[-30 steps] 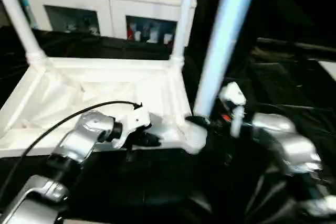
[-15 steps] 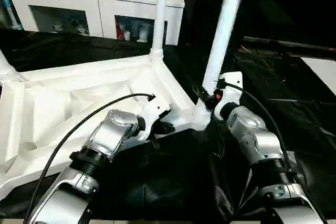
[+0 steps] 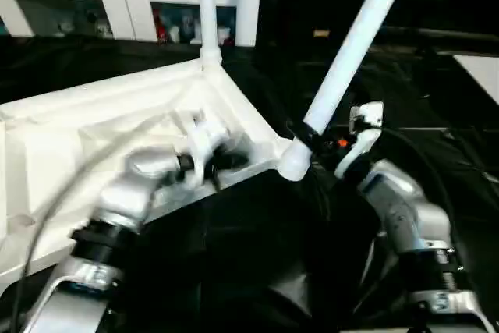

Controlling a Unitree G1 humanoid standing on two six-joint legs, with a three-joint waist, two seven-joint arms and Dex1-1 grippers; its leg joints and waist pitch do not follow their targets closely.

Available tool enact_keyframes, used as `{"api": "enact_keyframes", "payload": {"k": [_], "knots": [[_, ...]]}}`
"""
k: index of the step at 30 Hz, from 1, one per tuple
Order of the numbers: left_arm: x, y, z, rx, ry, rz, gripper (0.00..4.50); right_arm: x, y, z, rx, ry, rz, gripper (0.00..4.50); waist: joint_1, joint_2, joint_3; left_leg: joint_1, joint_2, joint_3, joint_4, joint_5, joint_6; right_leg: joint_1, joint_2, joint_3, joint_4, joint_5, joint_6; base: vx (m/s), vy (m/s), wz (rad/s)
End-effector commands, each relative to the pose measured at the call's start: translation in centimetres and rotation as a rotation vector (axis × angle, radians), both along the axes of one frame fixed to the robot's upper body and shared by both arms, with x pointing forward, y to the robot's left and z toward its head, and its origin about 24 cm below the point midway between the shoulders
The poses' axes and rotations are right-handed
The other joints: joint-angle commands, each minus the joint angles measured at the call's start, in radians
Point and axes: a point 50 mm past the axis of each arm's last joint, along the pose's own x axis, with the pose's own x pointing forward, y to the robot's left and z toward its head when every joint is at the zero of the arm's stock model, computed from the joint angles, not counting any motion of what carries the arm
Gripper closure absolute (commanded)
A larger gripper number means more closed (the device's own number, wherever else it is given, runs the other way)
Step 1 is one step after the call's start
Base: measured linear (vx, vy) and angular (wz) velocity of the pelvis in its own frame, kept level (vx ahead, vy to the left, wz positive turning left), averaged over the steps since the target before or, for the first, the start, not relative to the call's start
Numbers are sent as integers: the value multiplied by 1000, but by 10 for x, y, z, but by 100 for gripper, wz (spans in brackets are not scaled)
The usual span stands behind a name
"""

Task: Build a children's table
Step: Insert table leg to table base

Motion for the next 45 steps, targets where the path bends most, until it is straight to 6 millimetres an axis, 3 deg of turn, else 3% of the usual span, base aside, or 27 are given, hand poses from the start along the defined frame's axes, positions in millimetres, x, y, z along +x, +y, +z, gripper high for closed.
{"api": "enact_keyframes", "payload": {"k": [1, 3, 7, 8, 9, 15, 17, 25, 26, 30, 31, 40, 41, 43, 45], "knots": [[-2, -1, 15, -104, 2, -48, 353, -2, 5, 13, -11, -42, 82, 270, 14, -5, -78, 9, 21, 6, -44, 72, 165, 93, -67, 42, -29, 256, -311, 0, 0, 0], [-5, -6, 28, -223, 50, -109, 333, -7, 10, 12, -90, -36, 191, 270, 19, -11, -69, 14, 28, 8, -49, -3, 141, 88, -68, 41, -41, 76, -281, 0, 0, 0], [-5, -14, 38, -288, 61, -136, 310, -10, 13, 11, -150, -34, 251, 270, 31, -5, -62, 21, 34, 9, -52, -67, 82, 81, -69, 42, -54, -70, -252, 0, 0, 0], [-4, -20, 42, -318, 70, -140, 302, -12, 18, 12, -166, -35, 291, 270, 31, -10, -60, 23, 34, 11, -52, -92, 63, 78, -67, 42, -59, -109, -237, 0, 0, 0], [-2, -28, 46, -355, 103, -140, 290, -16, 25, 12, -173, -39, 337, 270, 36, -5, -61, 28, 35, 12, -51, -104, 48, 77, -66, 42, -60, -125, -226, 0, 0, 0], [-3, -40, 49, -406, 172, -157, 244, -19, 34, 13, -184, -42, 375, 270, 44, -8, -64, 20, 31, 12, -49, -86, 31, 80, -66, 43, -58, -126, -201, 0, 0, 0], [-1, -45, 45, -379, 184, -139, 228, -20, 38, 13, -193, -46, 398, 271, 47, -6, -67, 19, 30, 12, -47, -72, 35, 81, -65, 43, -56, -97, -202, 0, 0, 0], [-7, -50, 46, -382, 155, -180, 158, -21, 38, 11, -230, -35, 412, 271, 49, -10, -72, 16, 29, 12, -43, -33, 64, 86, -65, 42, -48, -33, -213, 0, 0, 0], [-7, -50, 46, -382, 158, -181, 203, -21, 38, 11, -233, -35, 413, 271, 49, -9, -72, 16, 28, 12, -42, -30, 63, 86, -64, 42, -47, -30, -215, 0, 0, 0], [-4, -48, 45, -373, 155, -154, 209, -20, 37, 12, -245, -36, 410, 271, 49, -10, -72, 17, 27, 13, -42, -49, 59, 87, -63, 42, -50, -45, -210, 0, 0, 0], [-2, -48, 46, -376, 153, -136, 241, -20, 36, 13, -246, -37, 407, 271, 48, -10, -72, 17, 27, 13, -41, -44, 58, 86, -62, 43, -48, -42, -210, 0, 0, 0], [9, -41, 56, -425, 93, -61, 265, -13, 35, 17, -236, -56, 359, 271, 48, -8, -73, 17, 26, 12, -39, -58, 49, 86, -62, 41, -49, -58, -207, 0, 0, 0], [9, -41, 57, -424, 88, -58, 266, -12, 35, 18, -225, -57, 353, 236, 48, -10, -73, 16, 26, 12, -39, -57, 49, 87, -62, 41, -49, -57, -207, 0, 0, 0], [10, -41, 58, -407, 73, -55, 266, -12, 35, 18, -214, -56, 348, 236, 48, -10, -74, 16, 26, 11, -39, -51, 50, 86, -62, 41, -47, -51, -208, 0, 0, 0], [10, -41, 59, -394, 64, -53, 266, -12, 35, 18, -208, -56, 345, 196, 49, -9, -75, 17, 26, 12, -38, -49, 50, 87, -63, 41, -47, -44, -210, 0, 0, 0]]}}
